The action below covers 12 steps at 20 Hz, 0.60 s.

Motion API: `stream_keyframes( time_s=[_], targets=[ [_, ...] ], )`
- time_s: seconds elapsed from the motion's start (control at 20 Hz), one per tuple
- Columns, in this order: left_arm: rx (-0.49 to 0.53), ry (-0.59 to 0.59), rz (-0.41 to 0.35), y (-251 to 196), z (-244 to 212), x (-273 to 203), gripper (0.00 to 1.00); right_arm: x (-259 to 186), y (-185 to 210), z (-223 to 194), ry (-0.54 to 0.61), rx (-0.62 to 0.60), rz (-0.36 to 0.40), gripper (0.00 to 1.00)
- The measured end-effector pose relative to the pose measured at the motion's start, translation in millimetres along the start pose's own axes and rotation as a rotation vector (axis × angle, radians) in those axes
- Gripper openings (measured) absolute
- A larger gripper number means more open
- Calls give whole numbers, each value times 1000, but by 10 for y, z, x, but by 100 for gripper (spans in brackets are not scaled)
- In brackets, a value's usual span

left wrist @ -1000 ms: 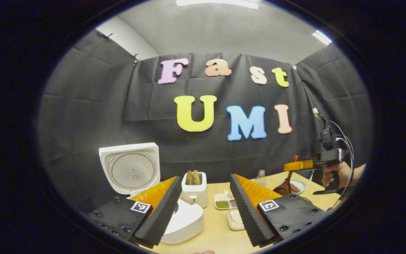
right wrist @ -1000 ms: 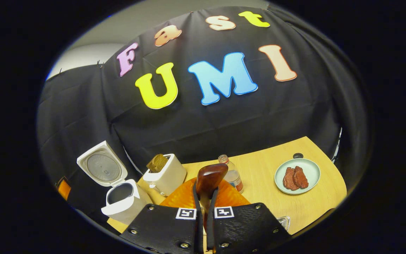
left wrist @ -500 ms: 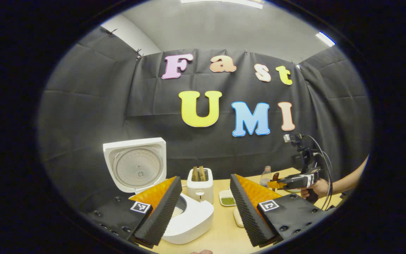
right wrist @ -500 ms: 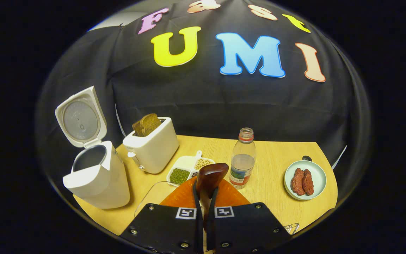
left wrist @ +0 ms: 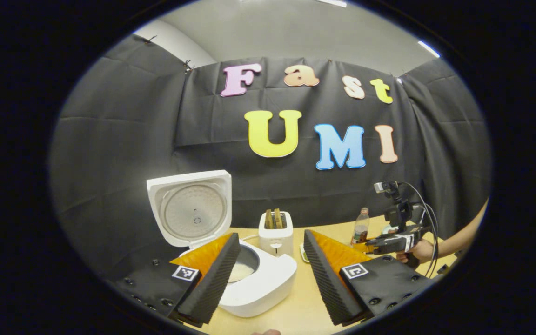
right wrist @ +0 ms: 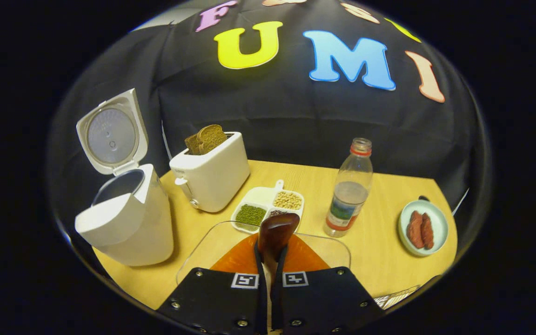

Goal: Close the left gripper, press the button to open the rice cooker; take a wooden spoon from the chopstick holder with the right hand, scoop a spoonful of rice and pour it into the rice cooker, then put the wooden spoon back into the chopstick holder.

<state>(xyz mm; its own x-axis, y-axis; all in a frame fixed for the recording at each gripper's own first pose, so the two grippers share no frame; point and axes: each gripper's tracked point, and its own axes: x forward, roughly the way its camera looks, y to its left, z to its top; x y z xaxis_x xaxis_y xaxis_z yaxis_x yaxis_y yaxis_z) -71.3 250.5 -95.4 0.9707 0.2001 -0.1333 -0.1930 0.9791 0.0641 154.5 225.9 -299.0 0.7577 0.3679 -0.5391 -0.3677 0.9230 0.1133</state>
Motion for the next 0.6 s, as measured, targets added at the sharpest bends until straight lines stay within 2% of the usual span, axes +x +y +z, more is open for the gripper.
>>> stream_keyframes(
  time_s=[0.1, 0.15, 0.2, 0.35, 0.45, 0.55, 0.6],
  targets=[
    [-5, 5, 2, 2, -13, 5, 96, 0, 39, -8, 3, 147, 51, 5],
    [-4, 9, 4, 0, -16, 0, 93, -3, 35, -3, 3, 238, 76, 5],
    [-3, 12, 4, -1, -9, 2, 96, 13, 7, -4, 4, 344, 99, 4],
    [-13, 3, -9, -62, 28, -24, 96, -45, -208, 37, -26, 664, 151, 4],
    [-51, -23, -53, -167, 108, -50, 96, -121, -368, 120, -64, 780, 152, 4],
    [-61, -39, -70, -202, 148, -59, 99, -241, -505, 269, -109, 840, 169, 4],
    [-51, -37, -69, -198, 140, -38, 93, -325, -525, 358, -134, 867, 190, 4]
  ],
)
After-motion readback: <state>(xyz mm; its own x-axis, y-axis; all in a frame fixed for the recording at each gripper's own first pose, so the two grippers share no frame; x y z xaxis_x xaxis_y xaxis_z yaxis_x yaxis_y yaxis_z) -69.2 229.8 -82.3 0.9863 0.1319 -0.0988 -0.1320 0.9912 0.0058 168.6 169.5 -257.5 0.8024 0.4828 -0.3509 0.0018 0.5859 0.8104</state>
